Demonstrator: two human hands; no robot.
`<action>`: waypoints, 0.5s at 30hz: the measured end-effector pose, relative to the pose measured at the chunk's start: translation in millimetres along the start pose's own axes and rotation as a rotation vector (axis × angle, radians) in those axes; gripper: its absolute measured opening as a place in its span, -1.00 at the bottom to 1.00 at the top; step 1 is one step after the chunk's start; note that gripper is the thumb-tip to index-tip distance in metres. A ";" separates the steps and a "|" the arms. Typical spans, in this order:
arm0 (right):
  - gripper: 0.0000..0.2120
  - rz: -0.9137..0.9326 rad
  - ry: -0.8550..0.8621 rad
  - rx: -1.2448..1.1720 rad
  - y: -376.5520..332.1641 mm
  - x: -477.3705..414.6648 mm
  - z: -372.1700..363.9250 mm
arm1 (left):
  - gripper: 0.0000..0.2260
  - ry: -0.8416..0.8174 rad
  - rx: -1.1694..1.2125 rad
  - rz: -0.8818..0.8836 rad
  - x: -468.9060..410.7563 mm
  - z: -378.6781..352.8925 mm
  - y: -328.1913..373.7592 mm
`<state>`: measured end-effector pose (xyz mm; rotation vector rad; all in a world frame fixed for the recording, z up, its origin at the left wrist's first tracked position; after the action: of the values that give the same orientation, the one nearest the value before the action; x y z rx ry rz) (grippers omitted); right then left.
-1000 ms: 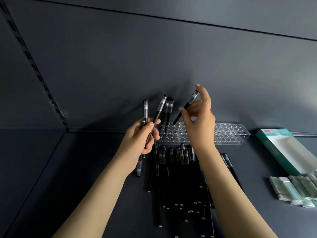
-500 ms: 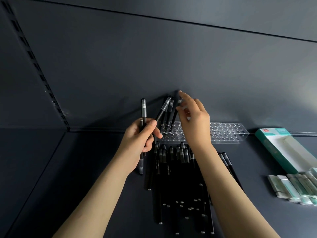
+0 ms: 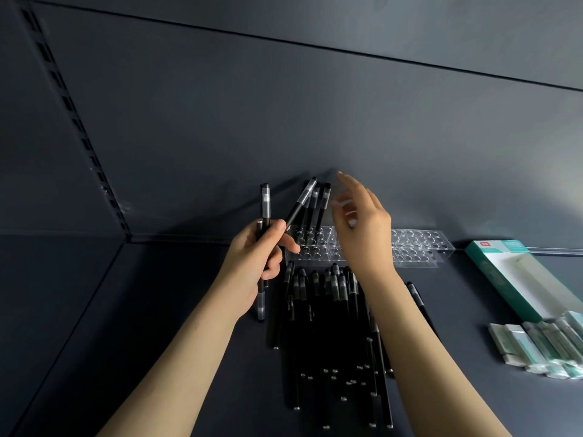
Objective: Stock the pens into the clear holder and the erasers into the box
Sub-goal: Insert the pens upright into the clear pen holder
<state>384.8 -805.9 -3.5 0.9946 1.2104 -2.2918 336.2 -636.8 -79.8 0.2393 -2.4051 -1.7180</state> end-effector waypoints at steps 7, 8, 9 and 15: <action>-0.88 -0.547 -0.148 -0.610 6.4 12.8 -7.9 | -0.91 -0.085 -0.009 -0.002 6.6 -14.6 -4.7; -0.89 -0.591 -0.135 -0.675 7.5 14.6 -8.3 | -0.92 -0.102 -0.012 -0.004 7.9 -17.6 -5.5; -0.88 -0.627 -0.119 -0.728 8.7 16.1 -8.1 | -0.92 -0.117 -0.018 -0.004 9.1 -20.3 -6.2; -0.81 -0.620 0.029 -0.820 10.8 3.4 16.1 | -0.83 -0.129 -0.049 0.003 10.5 -26.7 -7.7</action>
<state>382.2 -825.3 -5.9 0.3649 2.4327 -1.7901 332.5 -666.2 -78.1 0.1219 -2.4467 -1.8415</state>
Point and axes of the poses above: each hand's wrist, its own x-axis away from the middle knuckle, its own z-axis out of the back of the hand, y = z × x, the point moved 9 cm from there along -x, towards the middle knuckle, and after that the axes turned 6 degrees about y, right-handed, at the moved point
